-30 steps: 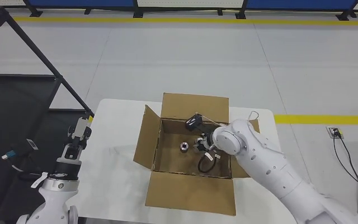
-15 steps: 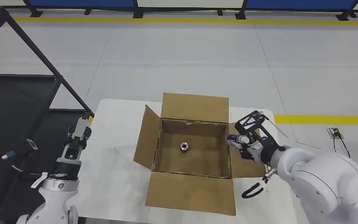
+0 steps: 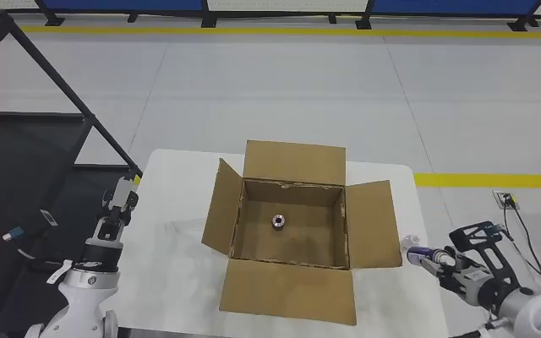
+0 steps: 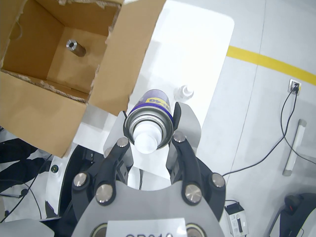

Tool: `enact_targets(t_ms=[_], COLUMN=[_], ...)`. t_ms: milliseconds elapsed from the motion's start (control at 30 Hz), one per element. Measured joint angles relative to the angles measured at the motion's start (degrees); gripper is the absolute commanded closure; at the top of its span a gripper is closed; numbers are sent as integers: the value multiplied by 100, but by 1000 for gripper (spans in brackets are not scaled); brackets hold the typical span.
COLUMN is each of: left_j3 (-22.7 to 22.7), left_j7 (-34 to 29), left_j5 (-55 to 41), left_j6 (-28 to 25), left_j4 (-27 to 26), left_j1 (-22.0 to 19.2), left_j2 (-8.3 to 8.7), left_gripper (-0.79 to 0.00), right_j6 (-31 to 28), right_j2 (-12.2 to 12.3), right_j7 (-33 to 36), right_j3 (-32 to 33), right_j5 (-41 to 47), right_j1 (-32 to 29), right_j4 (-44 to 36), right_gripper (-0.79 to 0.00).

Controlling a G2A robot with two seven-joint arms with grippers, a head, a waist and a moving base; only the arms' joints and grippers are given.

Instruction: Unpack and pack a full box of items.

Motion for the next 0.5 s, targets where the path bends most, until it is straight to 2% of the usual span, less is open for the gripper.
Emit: enact_targets(t_ms=[100, 233, 500], left_j3=[0, 0, 0], left_j7=[0, 0, 0], left_j5=[0, 0, 0], left_j6=[0, 0, 0], left_j4=[0, 0, 0], left_j1=[0, 0, 0], left_j2=[0, 0, 0], left_gripper=[-785, -785, -785], right_j6=[-179, -376, -389], right_j2=[-4, 11, 52], right_j7=[-138, -299, -546], right_j3=[-38, -314, -1193], right_j5=[-18, -165, -728], right_j1=[-300, -332, 434], right_j4=[268, 704, 1829], right_gripper=[0, 0, 0])
